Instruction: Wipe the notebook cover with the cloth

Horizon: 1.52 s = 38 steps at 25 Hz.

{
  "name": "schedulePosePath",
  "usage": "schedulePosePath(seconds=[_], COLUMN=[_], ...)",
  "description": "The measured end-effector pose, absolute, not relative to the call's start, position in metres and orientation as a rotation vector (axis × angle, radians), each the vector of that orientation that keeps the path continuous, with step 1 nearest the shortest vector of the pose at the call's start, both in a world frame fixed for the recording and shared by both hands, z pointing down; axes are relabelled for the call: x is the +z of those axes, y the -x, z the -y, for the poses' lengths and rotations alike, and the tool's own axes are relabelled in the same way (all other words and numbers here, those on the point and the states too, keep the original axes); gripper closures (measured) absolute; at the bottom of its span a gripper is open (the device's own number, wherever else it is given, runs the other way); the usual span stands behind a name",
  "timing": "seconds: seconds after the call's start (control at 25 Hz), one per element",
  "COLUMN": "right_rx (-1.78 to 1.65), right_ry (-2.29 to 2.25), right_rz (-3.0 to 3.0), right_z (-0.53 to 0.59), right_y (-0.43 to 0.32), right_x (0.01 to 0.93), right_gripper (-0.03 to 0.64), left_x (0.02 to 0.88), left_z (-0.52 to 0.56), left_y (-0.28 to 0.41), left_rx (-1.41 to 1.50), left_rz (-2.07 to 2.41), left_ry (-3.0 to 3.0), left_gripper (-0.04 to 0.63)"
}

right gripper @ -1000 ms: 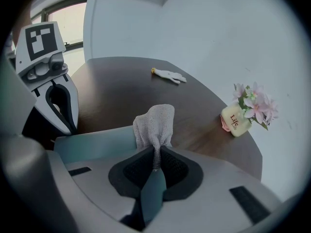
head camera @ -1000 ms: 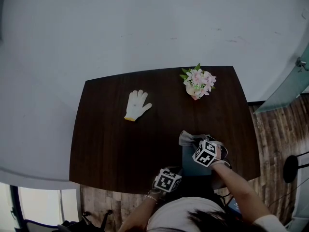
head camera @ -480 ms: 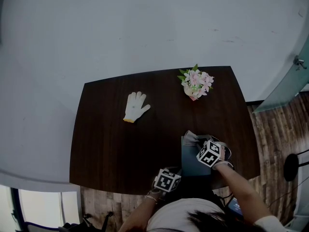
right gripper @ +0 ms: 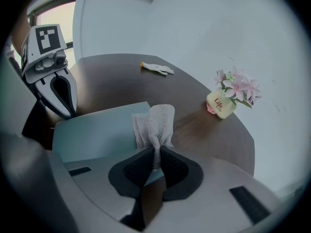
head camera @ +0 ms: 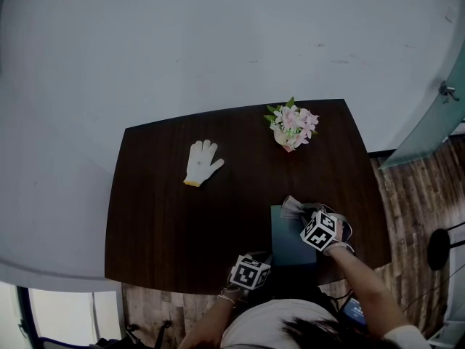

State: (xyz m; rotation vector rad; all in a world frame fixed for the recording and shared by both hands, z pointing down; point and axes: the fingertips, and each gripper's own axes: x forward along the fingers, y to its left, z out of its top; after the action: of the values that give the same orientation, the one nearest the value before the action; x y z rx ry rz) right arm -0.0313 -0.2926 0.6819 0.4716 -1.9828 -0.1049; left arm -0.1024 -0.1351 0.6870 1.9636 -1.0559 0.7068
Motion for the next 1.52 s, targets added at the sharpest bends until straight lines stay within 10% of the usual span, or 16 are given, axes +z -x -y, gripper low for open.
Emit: schedulePosePath(seconds=[1.52], right_rx=[0.024], right_ry=[-0.788], right_rz=[2.158], right_z=[0.298], right_y=[-0.014], right_x=[0.624], right_gripper=[0.569], left_x=[0.689], left_z=[0.138], left_y=[0.096], left_rx=[0.729], left_rz=[1.07], left_ry=[-1.933], left_gripper=[0.577])
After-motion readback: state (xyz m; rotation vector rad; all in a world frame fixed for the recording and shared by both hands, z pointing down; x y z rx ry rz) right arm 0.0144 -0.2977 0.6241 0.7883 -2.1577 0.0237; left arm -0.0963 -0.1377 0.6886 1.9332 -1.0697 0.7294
